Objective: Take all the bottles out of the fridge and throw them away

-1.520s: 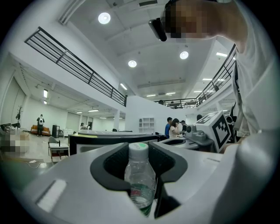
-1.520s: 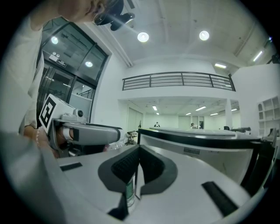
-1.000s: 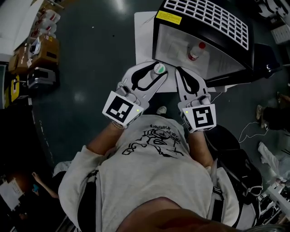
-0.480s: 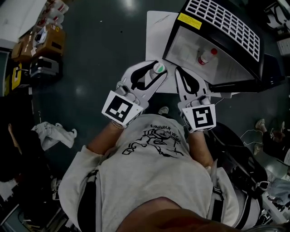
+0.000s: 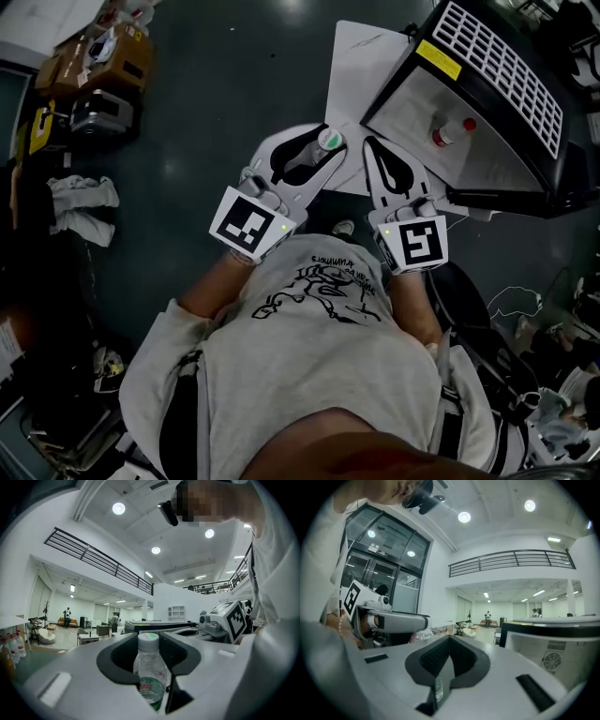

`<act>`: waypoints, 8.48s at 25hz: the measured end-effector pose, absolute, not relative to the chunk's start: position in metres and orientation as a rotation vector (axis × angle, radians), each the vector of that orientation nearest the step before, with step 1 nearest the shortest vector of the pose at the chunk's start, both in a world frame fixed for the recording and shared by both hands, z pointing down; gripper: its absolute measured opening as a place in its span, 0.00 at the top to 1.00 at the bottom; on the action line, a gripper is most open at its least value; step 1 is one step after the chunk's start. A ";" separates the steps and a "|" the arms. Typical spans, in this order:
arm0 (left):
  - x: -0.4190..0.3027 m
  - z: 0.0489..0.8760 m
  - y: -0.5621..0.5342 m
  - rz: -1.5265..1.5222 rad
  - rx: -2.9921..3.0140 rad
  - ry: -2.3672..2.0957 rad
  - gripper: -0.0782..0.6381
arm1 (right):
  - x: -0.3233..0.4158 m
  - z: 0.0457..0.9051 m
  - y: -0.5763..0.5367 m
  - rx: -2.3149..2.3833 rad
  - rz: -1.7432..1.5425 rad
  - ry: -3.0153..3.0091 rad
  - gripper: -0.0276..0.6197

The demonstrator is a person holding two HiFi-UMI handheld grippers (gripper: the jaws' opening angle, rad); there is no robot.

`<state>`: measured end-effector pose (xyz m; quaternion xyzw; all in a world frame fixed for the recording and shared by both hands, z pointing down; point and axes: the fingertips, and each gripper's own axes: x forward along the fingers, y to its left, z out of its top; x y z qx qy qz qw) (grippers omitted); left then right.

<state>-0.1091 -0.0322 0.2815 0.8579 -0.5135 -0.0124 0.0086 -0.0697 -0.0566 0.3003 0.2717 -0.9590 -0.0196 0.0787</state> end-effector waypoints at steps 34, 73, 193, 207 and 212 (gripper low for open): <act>-0.204 0.296 0.007 -0.006 2.487 -1.792 0.69 | -0.166 0.306 -0.023 0.567 -0.058 -2.916 0.95; -0.192 0.371 0.016 0.040 2.446 -1.750 0.69 | -0.157 0.378 -0.009 0.494 -0.061 -2.873 0.94; -0.177 0.801 0.023 0.267 2.230 -1.662 0.69 | -0.135 0.794 0.034 0.516 0.334 -2.570 0.95; -0.181 0.822 0.015 0.322 2.209 -1.651 0.69 | -0.138 0.803 0.035 0.485 0.323 -2.563 0.94; -0.181 0.846 0.016 0.381 2.201 -1.628 0.69 | -0.139 0.799 0.035 0.485 0.310 -2.586 0.94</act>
